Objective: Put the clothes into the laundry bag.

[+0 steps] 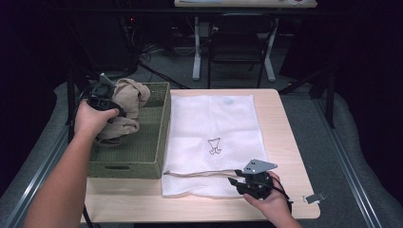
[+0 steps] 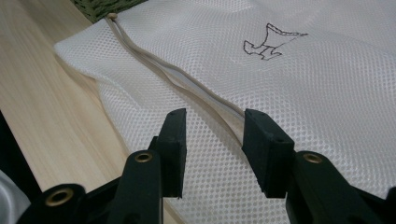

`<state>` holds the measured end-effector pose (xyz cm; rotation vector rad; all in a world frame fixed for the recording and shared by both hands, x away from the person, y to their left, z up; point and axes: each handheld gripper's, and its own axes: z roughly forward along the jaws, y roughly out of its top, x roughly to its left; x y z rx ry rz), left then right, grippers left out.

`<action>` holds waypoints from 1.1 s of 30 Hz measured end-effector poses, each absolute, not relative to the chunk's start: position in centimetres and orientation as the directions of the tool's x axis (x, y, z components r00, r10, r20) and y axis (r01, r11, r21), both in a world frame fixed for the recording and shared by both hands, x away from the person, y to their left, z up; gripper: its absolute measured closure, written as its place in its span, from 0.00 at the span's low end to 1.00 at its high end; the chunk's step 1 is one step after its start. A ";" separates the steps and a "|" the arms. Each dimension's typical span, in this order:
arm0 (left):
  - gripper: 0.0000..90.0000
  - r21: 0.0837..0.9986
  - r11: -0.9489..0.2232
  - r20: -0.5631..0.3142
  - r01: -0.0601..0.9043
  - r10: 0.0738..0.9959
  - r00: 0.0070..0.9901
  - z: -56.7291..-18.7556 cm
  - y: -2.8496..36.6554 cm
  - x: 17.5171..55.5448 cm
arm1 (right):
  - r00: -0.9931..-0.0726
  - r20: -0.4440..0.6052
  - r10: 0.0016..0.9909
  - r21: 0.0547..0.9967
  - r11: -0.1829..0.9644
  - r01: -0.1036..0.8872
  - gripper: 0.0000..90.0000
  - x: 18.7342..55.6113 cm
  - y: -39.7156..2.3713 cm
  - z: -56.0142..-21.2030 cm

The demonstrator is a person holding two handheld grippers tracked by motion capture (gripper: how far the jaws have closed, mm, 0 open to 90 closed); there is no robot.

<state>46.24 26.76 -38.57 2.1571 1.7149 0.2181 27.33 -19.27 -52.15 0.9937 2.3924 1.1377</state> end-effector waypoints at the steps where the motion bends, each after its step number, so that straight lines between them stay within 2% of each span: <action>1: 0.71 0.385 -0.189 -0.107 0.903 0.963 0.247 -38.5 26.7 46.2 | -0.715 0.018 0.699 0.771 0.445 0.456 0.68 27.5 -19.2 -52.1; 22: 0.71 0.386 -0.239 -0.098 0.891 0.950 0.297 -37.5 25.2 45.7 | -0.712 0.029 0.702 0.775 0.434 0.459 0.82 32.6 -17.9 -49.5; 33: 0.71 0.388 -0.251 -0.100 0.887 0.945 0.311 -37.4 24.0 45.2 | -0.720 0.034 0.693 0.772 0.439 0.459 0.84 34.4 -16.8 -49.0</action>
